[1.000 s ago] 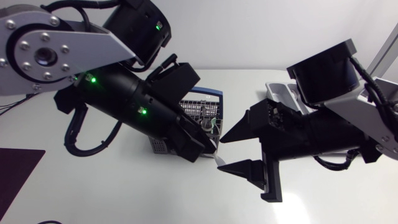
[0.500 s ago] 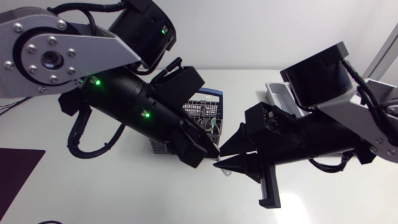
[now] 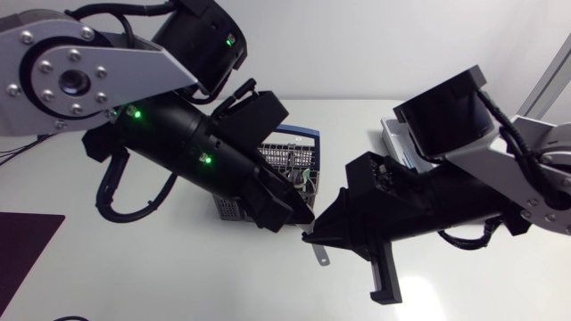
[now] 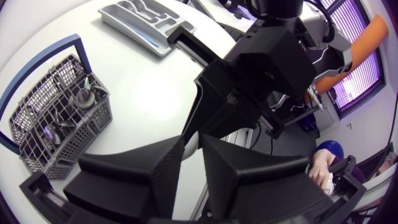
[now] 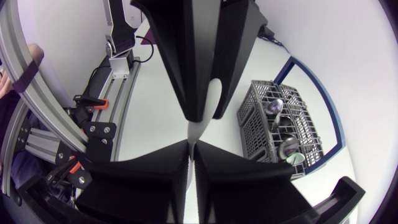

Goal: Unload the cutlery basket into the drawer organizer.

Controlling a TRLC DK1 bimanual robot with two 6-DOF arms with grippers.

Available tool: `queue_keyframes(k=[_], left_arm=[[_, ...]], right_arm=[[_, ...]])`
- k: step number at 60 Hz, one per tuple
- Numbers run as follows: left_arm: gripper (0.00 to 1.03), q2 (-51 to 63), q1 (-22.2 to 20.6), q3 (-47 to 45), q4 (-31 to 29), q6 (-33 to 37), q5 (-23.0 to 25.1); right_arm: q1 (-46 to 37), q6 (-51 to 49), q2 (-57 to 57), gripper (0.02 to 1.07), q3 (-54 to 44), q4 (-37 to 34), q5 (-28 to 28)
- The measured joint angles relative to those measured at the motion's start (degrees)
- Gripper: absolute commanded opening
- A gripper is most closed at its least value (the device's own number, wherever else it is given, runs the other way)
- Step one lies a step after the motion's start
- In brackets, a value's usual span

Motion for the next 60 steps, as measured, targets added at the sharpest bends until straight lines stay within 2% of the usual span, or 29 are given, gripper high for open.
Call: queue_keyframes(k=[8,18,26,37,60], left_arm=[[0.69,-0.02,1.2,0.02,0.0,-0.04,0.02],[0.69,-0.02,4.79,1.33,0.0,-0.68,0.02],[0.69,-0.02,9.29,2.93,0.02,-1.09,0.0],[0.68,0.76,13.16,3.48,-0.09,-1.07,-4.39],[0.68,4.76,16.04,3.58,-2.23,0.96,-11.69]], right_arm=[[-0.11,0.02,0.98,0.08,-0.02,-0.31,0.2],[-0.83,-0.07,1.29,0.08,-0.39,-0.96,0.87],[-4.33,-1.36,1.29,0.08,-1.22,-2.1,1.22],[-12.52,-5.46,1.29,0.08,-1.66,-4.57,1.22],[-31.56,-19.89,1.29,0.08,-1.2,-14.36,0.74]])
